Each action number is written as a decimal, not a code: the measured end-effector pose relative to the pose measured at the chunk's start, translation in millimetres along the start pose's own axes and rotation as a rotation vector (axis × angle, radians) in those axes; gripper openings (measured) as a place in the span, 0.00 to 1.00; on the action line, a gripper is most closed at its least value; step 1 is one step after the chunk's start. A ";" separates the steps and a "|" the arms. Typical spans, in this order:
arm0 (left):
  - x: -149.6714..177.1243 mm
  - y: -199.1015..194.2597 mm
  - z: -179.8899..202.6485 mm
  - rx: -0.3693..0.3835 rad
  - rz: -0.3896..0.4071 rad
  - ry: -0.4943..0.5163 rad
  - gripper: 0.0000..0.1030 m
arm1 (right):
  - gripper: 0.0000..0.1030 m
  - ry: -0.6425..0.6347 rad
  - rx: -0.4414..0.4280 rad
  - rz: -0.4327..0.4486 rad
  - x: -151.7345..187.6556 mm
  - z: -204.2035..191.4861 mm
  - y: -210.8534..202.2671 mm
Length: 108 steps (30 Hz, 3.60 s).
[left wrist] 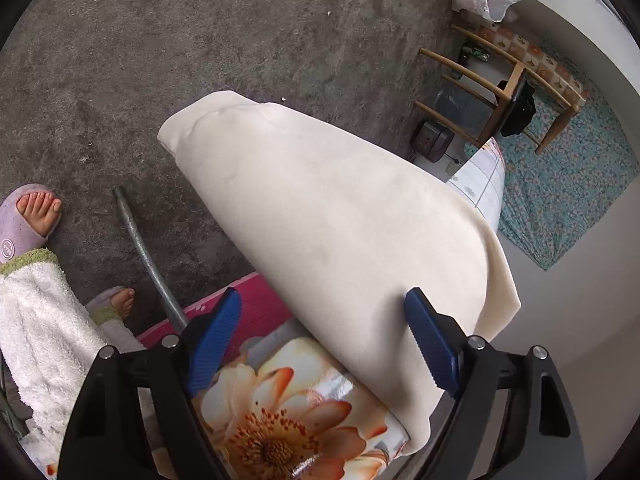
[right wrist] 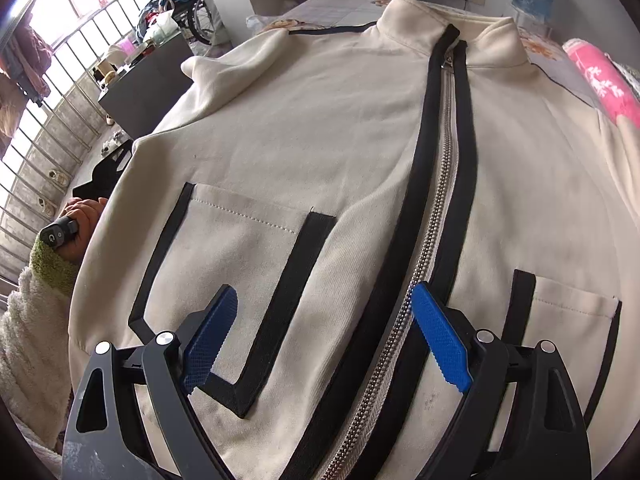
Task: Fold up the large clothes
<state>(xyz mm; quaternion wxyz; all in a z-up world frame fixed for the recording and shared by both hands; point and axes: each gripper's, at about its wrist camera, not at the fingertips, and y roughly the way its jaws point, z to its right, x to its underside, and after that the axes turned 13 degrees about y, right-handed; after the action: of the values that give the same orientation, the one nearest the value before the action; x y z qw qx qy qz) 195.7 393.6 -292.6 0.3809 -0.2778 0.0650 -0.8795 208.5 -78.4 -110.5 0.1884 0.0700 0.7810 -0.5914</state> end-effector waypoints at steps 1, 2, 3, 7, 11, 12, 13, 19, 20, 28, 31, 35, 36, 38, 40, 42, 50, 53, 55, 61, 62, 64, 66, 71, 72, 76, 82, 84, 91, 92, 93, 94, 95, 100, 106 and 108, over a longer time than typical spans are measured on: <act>-3.6 2.1 0.0 -0.008 0.009 -0.008 0.67 | 0.82 0.002 -0.001 0.000 -0.2 0.1 -0.1; -7.2 3.9 -1.8 -0.009 0.015 -0.017 0.63 | 0.82 0.003 -0.001 0.001 -0.6 -0.4 0.0; -9.6 4.1 -2.9 -0.009 0.022 -0.022 0.53 | 0.82 0.003 -0.002 0.002 0.4 -0.1 -0.1; -16.0 0.2 0.9 -0.057 0.063 0.004 0.14 | 0.82 0.006 -0.008 0.012 2.0 1.6 -1.3; -9.8 -23.5 31.9 -0.172 0.167 0.173 0.06 | 0.82 0.005 -0.009 0.024 4.5 2.9 -3.0; -4.4 -32.2 44.7 -0.219 0.206 0.235 0.05 | 0.82 0.006 -0.012 0.029 5.4 4.0 -3.8; 1.6 -40.1 58.1 -0.264 0.245 0.304 0.05 | 0.82 0.007 -0.013 0.033 5.9 4.4 -4.3; 87.0 -78.4 170.7 -0.586 0.523 0.838 0.04 | 0.79 0.029 -0.018 0.054 5.2 11.1 -11.5; 109.9 -78.1 191.0 -0.644 0.566 0.945 0.04 | 0.78 0.038 -0.022 0.062 4.9 13.1 -15.3; 318.9 -4.3 274.7 -0.868 0.683 1.770 0.05 | 0.78 0.110 -0.035 0.160 16.0 37.4 -62.8; 365.2 41.4 263.5 -0.876 0.541 1.924 0.06 | 0.78 0.146 -0.024 0.190 26.1 51.5 -80.0; 388.0 97.1 221.1 -0.884 0.309 1.983 0.08 | 0.78 0.202 0.000 0.211 41.1 75.2 -96.0; 388.8 109.6 205.3 -0.912 0.260 1.986 0.09 | 0.78 0.215 0.007 0.211 44.8 81.4 -97.3; 381.0 130.0 172.2 -0.927 0.141 1.952 0.11 | 0.78 0.236 0.022 0.193 53.5 93.2 -95.3; 372.0 141.3 146.6 -0.943 0.072 1.901 0.24 | 0.78 0.257 0.026 0.157 59.7 104.7 -89.9; 368.8 144.6 129.5 -0.967 0.049 1.871 0.36 | 0.78 0.273 0.024 0.118 63.4 112.7 -82.8; 371.8 88.6 132.1 -0.858 0.189 1.774 0.73 | 0.79 0.228 0.018 0.090 48.6 108.2 -77.8; 356.8 68.1 131.0 -0.864 0.256 1.679 0.74 | 0.79 0.178 -0.047 0.111 30.2 90.7 -90.2; 343.5 59.1 128.8 -0.876 0.284 1.615 0.74 | 0.79 0.125 -0.100 0.136 12.9 71.7 -100.2; 313.2 51.6 122.3 -0.932 0.342 1.494 0.73 | 0.79 -0.069 -0.290 0.160 -43.6 -21.5 -111.4; 309.7 50.3 122.1 -0.926 0.347 1.477 0.71 | 0.79 -0.108 -0.298 0.154 -51.3 -40.1 -107.9; 303.2 48.1 121.0 -0.921 0.355 1.447 0.61 | 0.79 -0.186 -0.302 0.155 -62.8 -73.5 -99.2; 295.4 45.8 119.6 -0.922 0.357 1.409 0.51 | 0.76 -0.268 -0.300 0.143 -74.1 -107.5 -85.0; 279.9 33.6 117.3 -0.883 0.369 1.325 0.28 | 0.69 -0.430 -0.230 0.068 -91.7 -170.3 -33.5; 277.4 31.9 117.2 -0.878 0.369 1.314 0.24 | 0.69 -0.459 -0.209 0.051 -94.2 -179.0 -21.6; 272.2 26.6 116.0 -0.856 0.370 1.283 0.19 | 0.56 -0.562 -0.081 -0.026 -93.6 -192.6 25.2; 272.1 27.0 114.0 -0.863 0.380 1.291 0.19 | 0.08 -0.456 -0.100 -0.053 -104.8 -157.2 24.3; 271.5 26.7 114.3 -0.864 0.380 1.289 0.18 | 0.07 -0.390 -0.145 -0.010 -110.6 -141.4 1.6; 272.0 27.1 115.1 -0.869 0.380 1.282 0.18 | 0.07 -0.126 -0.337 0.181 -114.5 -42.8 -96.9; 272.1 27.0 115.2 -0.871 0.381 1.283 0.18 | 0.07 -0.089 -0.352 0.206 -109.2 -22.3 -109.9; 272.0 27.6 115.3 -0.873 0.381 1.283 0.18 | 0.07 -0.057 -0.360 0.224 -103.2 -3.2 -120.2; 271.9 28.2 115.6 -0.877 0.381 1.284 0.18 | 0.07 -0.026 -0.358 0.244 -96.6 15.7 -129.0; 272.5 29.1 115.6 -0.880 0.382 1.284 0.18 | 0.08 0.002 -0.349 0.263 -87.3 35.0 -136.6; 274.1 32.1 115.8 -0.899 0.386 1.281 0.18 | 0.27 0.185 -0.267 0.245 -37.2 118.5 -131.7; 275.8 35.6 117.1 -0.924 0.390 1.284 0.18 | 0.56 0.488 -0.215 0.209 22.6 210.0 -114.9; 276.4 37.5 117.4 -0.934 0.391 1.288 0.18 | 0.58 0.567 -0.247 0.211 32.7 231.4 -116.1</act>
<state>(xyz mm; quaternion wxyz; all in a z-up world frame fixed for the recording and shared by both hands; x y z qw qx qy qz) 129.1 183.5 -85.1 0.2604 0.1681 0.6777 -0.6668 188.9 -335.7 -71.8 0.0306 0.2893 0.8566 -0.4262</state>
